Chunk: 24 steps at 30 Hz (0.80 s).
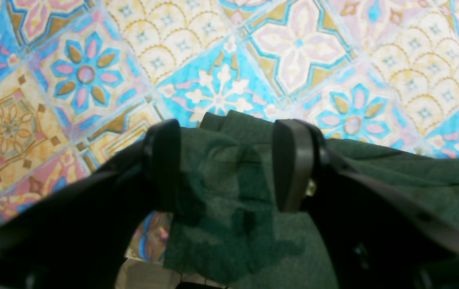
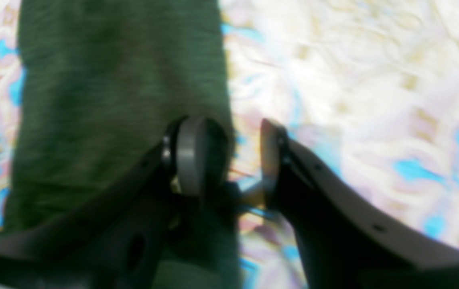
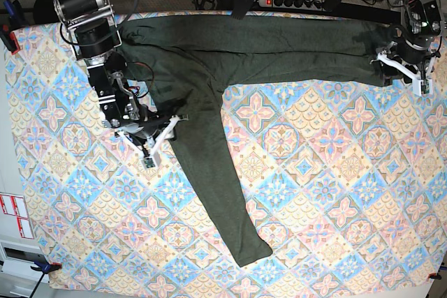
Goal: Fold the T-shirt properly
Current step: 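Move the right gripper to the hanging sleeve and grasp it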
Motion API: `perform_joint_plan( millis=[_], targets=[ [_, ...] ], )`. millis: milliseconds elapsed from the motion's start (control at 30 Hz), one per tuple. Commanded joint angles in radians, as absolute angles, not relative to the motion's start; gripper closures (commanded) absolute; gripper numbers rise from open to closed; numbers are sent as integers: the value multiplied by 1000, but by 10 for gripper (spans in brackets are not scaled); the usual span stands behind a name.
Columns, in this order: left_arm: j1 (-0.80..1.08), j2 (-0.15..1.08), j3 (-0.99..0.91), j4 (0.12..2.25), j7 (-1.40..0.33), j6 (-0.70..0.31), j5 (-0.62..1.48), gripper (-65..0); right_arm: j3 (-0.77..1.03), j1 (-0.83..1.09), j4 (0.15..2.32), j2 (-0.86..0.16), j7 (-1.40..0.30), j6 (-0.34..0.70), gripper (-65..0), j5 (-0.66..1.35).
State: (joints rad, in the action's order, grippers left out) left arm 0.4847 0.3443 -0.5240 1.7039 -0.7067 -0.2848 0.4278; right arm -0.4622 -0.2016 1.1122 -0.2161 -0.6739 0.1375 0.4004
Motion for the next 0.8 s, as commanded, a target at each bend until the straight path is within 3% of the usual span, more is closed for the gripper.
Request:
perform_joint_plan(
  millis=[0, 267, 467, 767],
  targets=[
    [484, 360, -526, 1722, -687, -285, 437, -371, -486, -208, 1116, -211, -708, 154, -218, 417],
    [484, 360, -516, 1722, -687, -285, 437, -370, -512, -202, 1118, -211, -708, 154, -197, 417],
    [484, 360, -516, 1722, -687, -285, 437, -370, -507, -196, 1142, -211, -708, 154, 0, 424],
    [484, 360, -516, 1722, -687, -285, 437, -370, -504, -67, 1403, -213, -714, 154, -2, 426]
  ],
)
